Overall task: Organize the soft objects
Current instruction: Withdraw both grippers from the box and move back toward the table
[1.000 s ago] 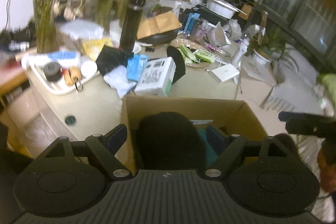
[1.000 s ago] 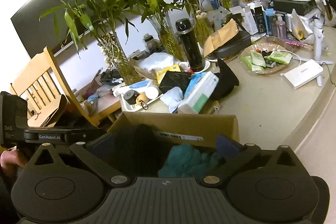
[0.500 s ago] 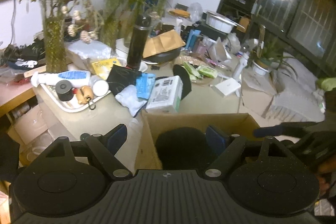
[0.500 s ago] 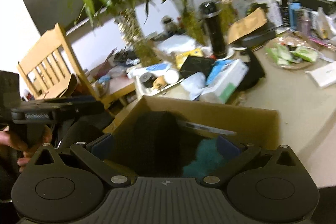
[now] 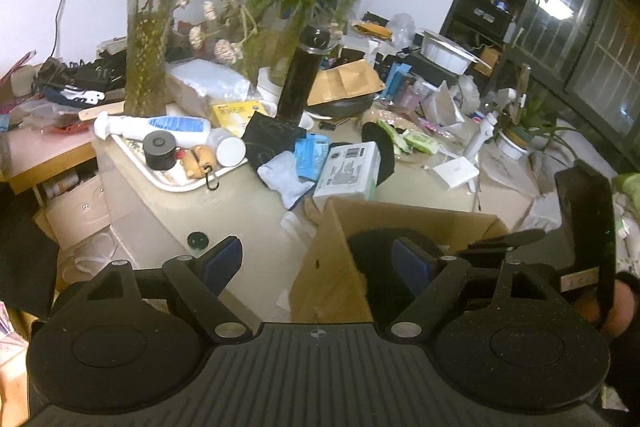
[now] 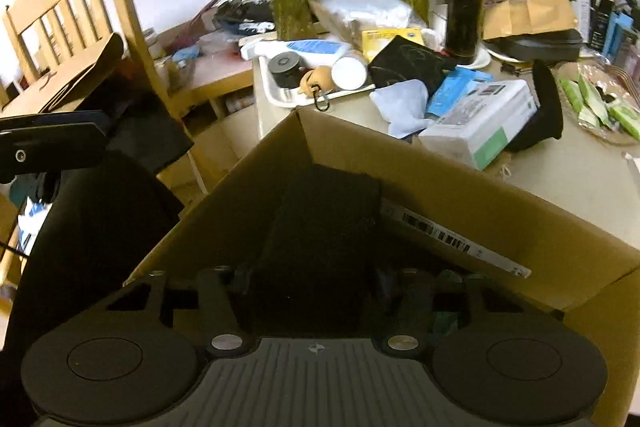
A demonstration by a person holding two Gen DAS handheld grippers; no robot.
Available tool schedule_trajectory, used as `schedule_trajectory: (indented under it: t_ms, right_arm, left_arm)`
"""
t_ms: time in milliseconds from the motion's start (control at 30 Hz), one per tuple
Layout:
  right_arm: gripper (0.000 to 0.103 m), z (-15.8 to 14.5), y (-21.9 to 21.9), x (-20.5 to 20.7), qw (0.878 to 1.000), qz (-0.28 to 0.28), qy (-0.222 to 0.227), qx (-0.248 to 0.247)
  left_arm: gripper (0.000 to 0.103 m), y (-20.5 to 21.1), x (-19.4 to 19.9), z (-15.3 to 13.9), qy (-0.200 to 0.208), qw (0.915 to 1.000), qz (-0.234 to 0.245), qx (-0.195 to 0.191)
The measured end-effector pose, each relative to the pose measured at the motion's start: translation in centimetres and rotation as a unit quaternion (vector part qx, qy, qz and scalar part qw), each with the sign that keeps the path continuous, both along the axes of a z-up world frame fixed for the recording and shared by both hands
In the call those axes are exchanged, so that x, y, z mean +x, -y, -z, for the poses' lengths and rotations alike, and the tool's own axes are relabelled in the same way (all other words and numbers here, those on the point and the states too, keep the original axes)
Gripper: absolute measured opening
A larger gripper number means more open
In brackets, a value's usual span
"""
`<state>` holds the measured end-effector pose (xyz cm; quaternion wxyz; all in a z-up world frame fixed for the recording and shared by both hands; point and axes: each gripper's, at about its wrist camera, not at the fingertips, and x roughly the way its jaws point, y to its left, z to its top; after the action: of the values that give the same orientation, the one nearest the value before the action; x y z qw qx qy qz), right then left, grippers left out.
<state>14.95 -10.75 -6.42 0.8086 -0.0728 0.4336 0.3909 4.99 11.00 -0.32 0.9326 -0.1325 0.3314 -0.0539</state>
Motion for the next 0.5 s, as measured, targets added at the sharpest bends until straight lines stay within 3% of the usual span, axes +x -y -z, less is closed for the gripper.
schedule_trajectory:
  t_ms: [200,300,367,433,500]
  right_arm:
    - [0.052,-1.2,-0.2,0.2,0.995,-0.090,0.028,-0.018]
    - [0.054,-1.1,-0.6,1.3,0.991,-0.132,0.014,-0.021]
    - [0.064,-0.6,-0.9,2.1,0.991,-0.132,0.006,-0.038]
    - [0.080,-0.5,-0.8,2.7,0.992,-0.118,0.009,-0.047]
    - [0.085,-0.9,-0.2,2.9,0.994,-0.104,0.015,-0.042]
  left_arm:
    - [0.083,-0.5,-0.1,0.1,-0.001,0.9999,-0.009,-0.007]
    - [0.083,-0.1,-0.1,-0.1,0.001,1.0000,-0.005,-0.003]
    - [0.083,0.2,-0.1,-0.2,0.003,1.0000,-0.002,-0.001]
    - [0.083,0.5,-0.1,-0.4,0.005,1.0000,0.002,0.002]
    - [0.083,0.8,-0.1,-0.6,0.008,0.9999,0.005,0.009]
